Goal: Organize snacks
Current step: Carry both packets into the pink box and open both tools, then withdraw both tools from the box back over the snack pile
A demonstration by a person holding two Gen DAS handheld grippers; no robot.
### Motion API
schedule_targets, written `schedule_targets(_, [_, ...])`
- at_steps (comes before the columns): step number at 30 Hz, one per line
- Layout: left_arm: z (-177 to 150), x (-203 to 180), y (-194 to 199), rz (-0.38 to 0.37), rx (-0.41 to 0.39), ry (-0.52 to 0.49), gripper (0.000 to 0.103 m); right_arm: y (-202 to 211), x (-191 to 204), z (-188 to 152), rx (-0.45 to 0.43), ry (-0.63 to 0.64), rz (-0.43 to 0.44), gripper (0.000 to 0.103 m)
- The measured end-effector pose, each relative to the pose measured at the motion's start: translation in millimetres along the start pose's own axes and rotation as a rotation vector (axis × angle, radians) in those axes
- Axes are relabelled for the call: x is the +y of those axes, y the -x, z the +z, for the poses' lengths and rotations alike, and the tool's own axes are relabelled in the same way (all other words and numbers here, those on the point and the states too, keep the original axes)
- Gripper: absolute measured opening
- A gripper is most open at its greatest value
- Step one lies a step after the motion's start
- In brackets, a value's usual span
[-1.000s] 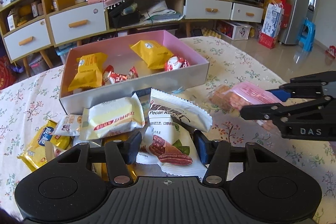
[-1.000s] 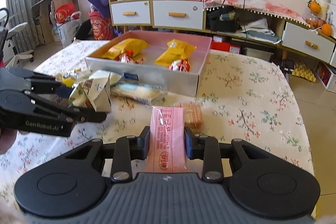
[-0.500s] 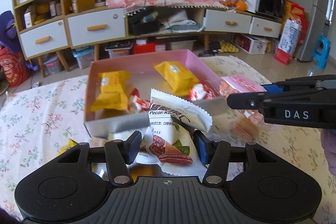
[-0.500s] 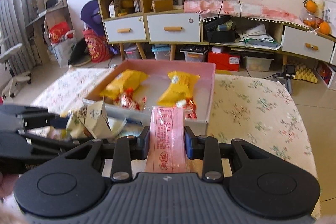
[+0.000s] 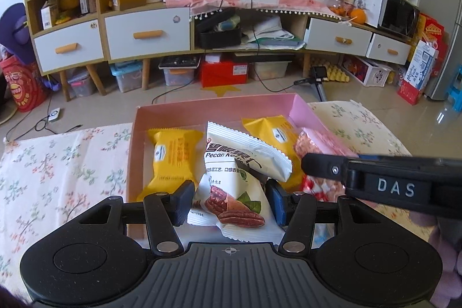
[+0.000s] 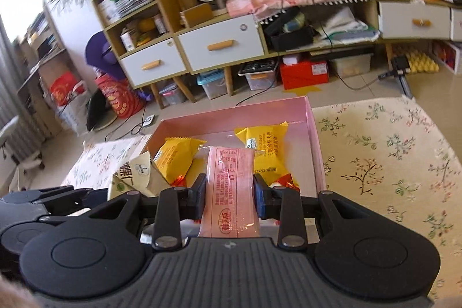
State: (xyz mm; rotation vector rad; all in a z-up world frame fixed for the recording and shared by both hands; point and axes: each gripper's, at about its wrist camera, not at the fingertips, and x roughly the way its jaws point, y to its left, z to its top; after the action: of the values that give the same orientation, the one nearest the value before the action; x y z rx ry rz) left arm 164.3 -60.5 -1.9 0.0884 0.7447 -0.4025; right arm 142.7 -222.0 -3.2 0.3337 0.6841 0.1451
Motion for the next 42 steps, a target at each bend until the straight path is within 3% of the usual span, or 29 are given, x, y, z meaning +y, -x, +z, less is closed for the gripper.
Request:
schedule_targets(6, [8,0,-33,0.014,0.036,-0.003,0.052,-17,-20,0,0.033,-0.132,0.011,0.030])
schedule_targets(14, [10,4,-66,0.061,0.058,0.000,0.053,-26,-21,6,0.022,-0.143,-0.017,0.030])
schedule_targets(19, [10,5,-72,0.047,0.037,-0.008,0.055,-29,-23,8,0.011,-0.145,-0.028,0.030])
schedule_targets(34, [8,-1,-31,0.015,0.031,-0.036,0.074,-7,-25,16,-0.030,-0.168,-0.027,0.047])
schedule_targets(42, [-4,-9,5,0.013,0.033,-0.066,0.082,16,-24,8,-0.016,-0.150,-0.079,0.068])
